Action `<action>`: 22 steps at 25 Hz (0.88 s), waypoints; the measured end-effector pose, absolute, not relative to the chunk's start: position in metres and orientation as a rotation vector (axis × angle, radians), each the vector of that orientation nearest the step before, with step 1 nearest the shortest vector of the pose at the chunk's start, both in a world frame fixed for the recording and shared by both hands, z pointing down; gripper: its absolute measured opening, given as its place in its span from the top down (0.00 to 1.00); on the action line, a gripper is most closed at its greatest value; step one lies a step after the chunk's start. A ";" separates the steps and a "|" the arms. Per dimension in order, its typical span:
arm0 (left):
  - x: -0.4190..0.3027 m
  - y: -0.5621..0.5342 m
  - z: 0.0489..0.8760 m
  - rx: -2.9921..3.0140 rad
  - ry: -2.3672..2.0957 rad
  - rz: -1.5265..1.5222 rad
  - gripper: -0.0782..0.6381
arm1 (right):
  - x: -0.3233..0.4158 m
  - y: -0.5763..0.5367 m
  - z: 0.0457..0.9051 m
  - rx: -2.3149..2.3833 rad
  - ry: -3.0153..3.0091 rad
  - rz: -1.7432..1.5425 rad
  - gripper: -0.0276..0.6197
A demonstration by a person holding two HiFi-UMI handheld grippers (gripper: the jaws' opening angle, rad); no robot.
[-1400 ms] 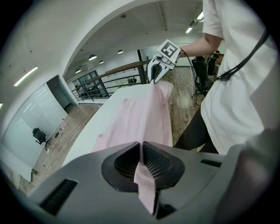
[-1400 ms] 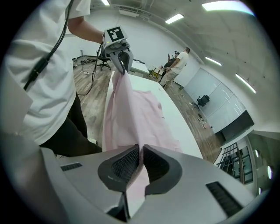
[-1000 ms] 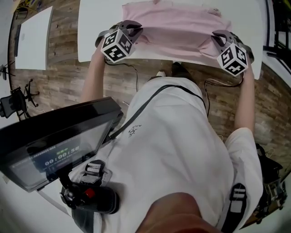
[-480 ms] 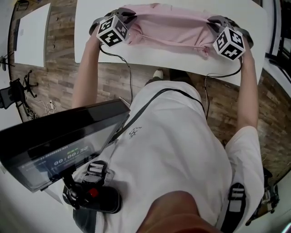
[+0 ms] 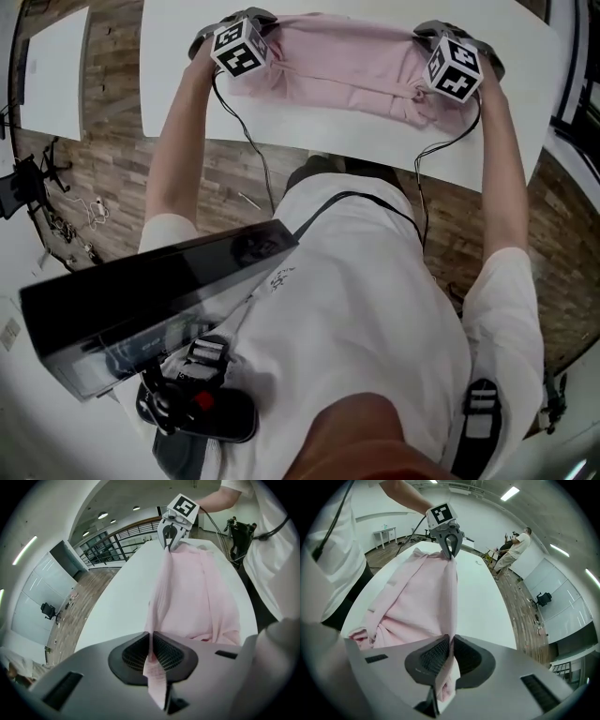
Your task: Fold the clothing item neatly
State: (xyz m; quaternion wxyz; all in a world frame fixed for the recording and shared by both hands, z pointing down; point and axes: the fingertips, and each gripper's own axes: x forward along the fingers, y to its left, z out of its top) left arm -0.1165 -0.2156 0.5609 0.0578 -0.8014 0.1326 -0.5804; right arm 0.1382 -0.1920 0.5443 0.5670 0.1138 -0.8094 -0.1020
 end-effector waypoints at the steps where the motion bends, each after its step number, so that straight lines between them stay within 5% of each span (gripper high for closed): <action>1: -0.116 -0.219 0.567 -2.423 0.402 -1.775 0.85 | 0.139 -0.194 0.549 0.267 -1.903 -0.234 0.90; 4: -0.119 -0.229 0.584 -2.426 0.471 -1.800 0.84 | 0.139 -0.200 0.566 0.275 -1.915 -0.223 0.90; 7: -0.128 -0.247 0.585 -2.569 0.705 -1.716 0.65 | 0.139 -0.204 0.582 0.327 -1.947 -0.201 0.88; 11: -0.142 -0.266 0.564 -2.711 0.962 -1.589 0.52 | 0.150 -0.222 0.576 0.531 -2.033 -0.106 0.64; 21: -0.171 -0.284 0.512 -2.930 1.291 -1.291 0.52 | 0.193 -0.211 0.511 0.877 -2.130 0.067 0.61; 22: -0.170 -0.280 0.505 -2.911 1.306 -1.264 0.62 | 0.197 -0.205 0.504 0.931 -2.157 0.106 0.74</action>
